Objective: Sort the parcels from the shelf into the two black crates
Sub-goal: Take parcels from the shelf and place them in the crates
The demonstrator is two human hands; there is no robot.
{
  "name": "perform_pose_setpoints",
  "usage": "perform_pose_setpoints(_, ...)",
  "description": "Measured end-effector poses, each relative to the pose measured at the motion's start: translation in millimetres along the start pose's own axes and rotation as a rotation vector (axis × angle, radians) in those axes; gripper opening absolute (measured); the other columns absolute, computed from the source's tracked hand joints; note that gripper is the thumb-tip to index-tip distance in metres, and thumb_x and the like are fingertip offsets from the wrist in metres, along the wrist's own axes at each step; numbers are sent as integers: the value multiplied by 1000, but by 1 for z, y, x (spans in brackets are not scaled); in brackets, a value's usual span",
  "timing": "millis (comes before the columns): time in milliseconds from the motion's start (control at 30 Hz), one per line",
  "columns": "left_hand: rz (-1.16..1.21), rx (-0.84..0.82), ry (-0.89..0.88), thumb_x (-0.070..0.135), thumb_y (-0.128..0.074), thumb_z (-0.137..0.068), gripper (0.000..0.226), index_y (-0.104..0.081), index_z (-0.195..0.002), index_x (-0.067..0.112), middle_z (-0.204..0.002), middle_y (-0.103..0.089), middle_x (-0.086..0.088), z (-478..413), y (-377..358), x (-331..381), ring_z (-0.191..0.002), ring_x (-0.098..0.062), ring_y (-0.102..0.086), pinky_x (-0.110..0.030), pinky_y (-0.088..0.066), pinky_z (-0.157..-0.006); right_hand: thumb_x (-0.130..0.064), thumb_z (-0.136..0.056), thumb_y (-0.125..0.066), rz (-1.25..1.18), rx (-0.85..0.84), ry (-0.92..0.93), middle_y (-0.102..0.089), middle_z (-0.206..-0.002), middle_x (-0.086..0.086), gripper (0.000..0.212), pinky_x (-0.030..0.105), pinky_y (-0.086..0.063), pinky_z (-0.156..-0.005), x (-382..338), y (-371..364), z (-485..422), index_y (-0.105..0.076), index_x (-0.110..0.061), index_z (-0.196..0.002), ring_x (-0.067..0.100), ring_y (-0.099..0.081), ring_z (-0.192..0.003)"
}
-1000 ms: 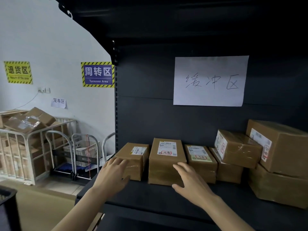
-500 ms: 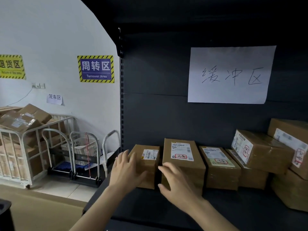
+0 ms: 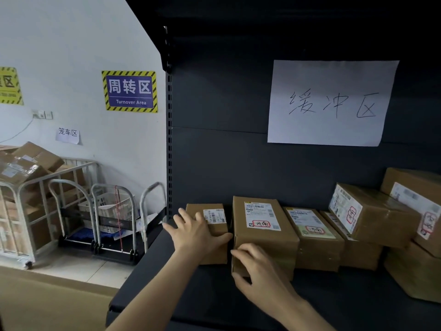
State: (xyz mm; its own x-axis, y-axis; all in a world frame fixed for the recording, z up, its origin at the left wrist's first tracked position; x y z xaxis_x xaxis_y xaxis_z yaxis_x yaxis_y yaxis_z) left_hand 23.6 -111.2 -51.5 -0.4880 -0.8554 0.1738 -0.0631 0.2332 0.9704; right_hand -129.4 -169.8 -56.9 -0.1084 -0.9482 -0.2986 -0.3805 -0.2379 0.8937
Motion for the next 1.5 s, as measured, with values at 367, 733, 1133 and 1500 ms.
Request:
perform_pose_setpoints(367,145,-150,-192,64,-46,-51,93,-32,-135,27,-135,-34,-7,2,12,-53,-124,-31,-29,-40,-32,-98,-34,-95,-47,-42,-7,21,-35,-134,-15,46,10,-32,-95,-8,-1,-1,-38,-27,-139,-2,-36,-122)
perform_pose_setpoints(733,414,-206,-215,36,-61,-63,83,-23,-135,50,-149,-25,2,12,13,-141,-137,-27,-26,-49,-34,-108,-30,-94,-51,-194,-3,-38,-1,-154,-9,70,19,-14,-112,-36,-30,-25,-8,-23,-148,6,-6,-143)
perform_pose_setpoints(1133,828,-87,-78,18,-52,-93,13,-55,-98,30,-99,-67,6,40,-20,-133,-96,-13,-63,-34,-50,-89,-25,-93,-53,-484,25,-321,-56,-127,1,43,14,-41,-84,-14,-62,-46,-40,-12,-133,14,-54,-116)
perform_pose_setpoints(1500,972,260,3,35,-50,-94,27,-68,-88,16,-79,-68,-3,39,36,-133,-74,-21,-60,-35,-47,-70,-45,-94,-41,-405,225,-243,-57,-106,3,38,32,-50,-88,-25,-19,-59,-59,-14,-106,14,-55,-97)
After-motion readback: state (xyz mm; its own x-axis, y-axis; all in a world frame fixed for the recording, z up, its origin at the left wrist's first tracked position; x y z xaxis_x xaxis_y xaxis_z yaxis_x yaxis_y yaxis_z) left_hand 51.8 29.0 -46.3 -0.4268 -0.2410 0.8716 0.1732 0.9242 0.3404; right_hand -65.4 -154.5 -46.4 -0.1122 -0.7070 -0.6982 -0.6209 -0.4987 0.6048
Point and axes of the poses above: each hand's wrist, its own z-axis away from the middle knuckle, its own y-axis out of the back of the hand, x = y × z, the point moved 6 cm from there along -z, towards the middle knuckle
